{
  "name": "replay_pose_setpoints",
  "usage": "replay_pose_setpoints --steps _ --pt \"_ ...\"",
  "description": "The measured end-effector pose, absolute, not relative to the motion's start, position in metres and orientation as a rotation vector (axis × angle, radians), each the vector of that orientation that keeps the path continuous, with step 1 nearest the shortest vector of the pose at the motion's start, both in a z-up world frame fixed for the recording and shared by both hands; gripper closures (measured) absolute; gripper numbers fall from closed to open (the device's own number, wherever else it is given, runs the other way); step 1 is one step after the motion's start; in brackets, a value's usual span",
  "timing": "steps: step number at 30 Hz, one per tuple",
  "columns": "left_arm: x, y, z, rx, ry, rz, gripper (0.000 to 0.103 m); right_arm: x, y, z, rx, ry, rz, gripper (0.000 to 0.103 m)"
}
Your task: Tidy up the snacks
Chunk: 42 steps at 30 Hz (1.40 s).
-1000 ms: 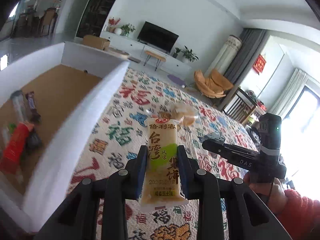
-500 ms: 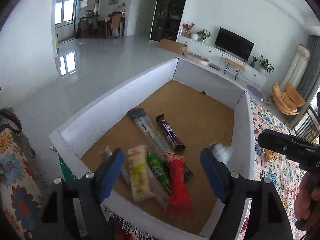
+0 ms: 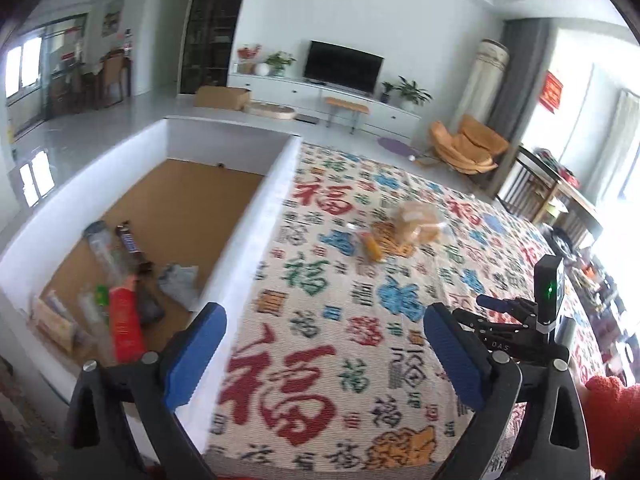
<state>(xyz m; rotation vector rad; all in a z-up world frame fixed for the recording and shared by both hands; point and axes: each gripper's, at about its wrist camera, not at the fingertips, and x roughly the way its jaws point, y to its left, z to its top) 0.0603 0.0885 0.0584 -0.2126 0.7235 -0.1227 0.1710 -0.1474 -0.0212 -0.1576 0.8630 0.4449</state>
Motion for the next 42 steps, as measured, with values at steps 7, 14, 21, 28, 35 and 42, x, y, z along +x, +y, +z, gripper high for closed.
replay_pose_setpoints --steps 7,14,21,28,35,42 --pt "0.115 0.016 -0.023 -0.1 0.897 -0.088 0.003 0.155 -0.24 -0.041 -0.03 0.877 0.276 0.034" --pt "0.138 0.008 -0.076 -0.012 0.942 0.009 0.002 0.155 -0.23 -0.042 -0.098 0.889 0.207 0.029" --pt "0.136 0.011 -0.078 -0.015 0.934 0.002 0.0 0.155 -0.234 -0.044 -0.091 0.894 0.199 0.024" --pt "0.136 0.011 -0.078 -0.015 0.934 0.002 0.0 0.157 -0.236 -0.047 -0.084 0.896 0.194 0.022" --pt "0.136 0.01 -0.077 -0.015 0.935 0.002 0.0 0.157 -0.235 -0.047 -0.085 0.896 0.194 0.022" --pt "0.135 0.011 -0.077 -0.015 0.935 0.002 0.0 0.157 -0.236 -0.047 -0.084 0.895 0.194 0.022"
